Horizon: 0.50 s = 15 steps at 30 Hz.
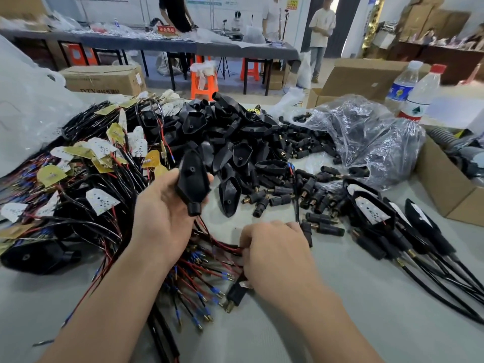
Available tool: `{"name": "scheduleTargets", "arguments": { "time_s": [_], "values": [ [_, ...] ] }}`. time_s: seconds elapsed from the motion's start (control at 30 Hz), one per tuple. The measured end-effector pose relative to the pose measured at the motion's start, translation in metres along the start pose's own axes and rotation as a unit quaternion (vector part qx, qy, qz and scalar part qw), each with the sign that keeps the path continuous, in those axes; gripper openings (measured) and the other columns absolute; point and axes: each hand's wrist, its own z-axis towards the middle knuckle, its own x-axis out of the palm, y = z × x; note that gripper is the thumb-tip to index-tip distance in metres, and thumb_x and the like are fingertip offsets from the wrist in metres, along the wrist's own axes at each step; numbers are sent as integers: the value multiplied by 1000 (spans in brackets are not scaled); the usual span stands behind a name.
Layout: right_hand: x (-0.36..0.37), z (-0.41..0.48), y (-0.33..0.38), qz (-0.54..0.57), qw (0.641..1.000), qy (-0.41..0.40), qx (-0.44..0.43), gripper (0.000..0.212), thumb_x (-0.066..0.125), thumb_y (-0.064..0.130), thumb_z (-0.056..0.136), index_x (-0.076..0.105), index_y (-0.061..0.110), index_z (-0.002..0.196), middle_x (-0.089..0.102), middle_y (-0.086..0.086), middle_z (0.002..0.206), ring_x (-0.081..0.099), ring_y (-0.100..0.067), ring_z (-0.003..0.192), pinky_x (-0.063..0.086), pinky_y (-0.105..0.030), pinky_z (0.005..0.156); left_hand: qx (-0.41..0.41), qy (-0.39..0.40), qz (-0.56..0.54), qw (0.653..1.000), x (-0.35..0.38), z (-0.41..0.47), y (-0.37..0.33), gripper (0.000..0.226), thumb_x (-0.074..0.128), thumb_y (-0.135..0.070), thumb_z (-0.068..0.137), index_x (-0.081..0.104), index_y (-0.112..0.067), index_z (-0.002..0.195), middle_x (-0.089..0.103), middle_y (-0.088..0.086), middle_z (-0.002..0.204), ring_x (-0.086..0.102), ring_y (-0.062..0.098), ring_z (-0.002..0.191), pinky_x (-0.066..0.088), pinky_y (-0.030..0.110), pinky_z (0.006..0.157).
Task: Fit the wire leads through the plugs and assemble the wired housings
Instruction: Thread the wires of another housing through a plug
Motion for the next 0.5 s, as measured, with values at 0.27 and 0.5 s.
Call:
{"name": "scheduleTargets", "arguments": {
  "time_s": [0.27, 0.5],
  "values": [
    [-2, 4, -10, 352, 931, 70, 65, 42, 60, 42, 89, 47, 14, 61, 32, 8, 48, 28, -10, 47, 25, -31, 48, -104, 237, 60, 964, -8, 3, 15, 47, 52, -30, 97, 66, -2, 132, 71, 22, 114, 72, 27, 98, 59, 33, 82],
    [-6, 14, -54, 90, 961, -133, 227, 22, 57, 32, 93, 68, 26, 110, 70, 4, 108, 58, -24, 109, 44, -35, 89, -104, 140, 146, 974, -7, 17, 36, 33, 54, -30, 95, 79, -20, 116, 74, 13, 122, 70, 26, 118, 49, 44, 102]
  ]
}}
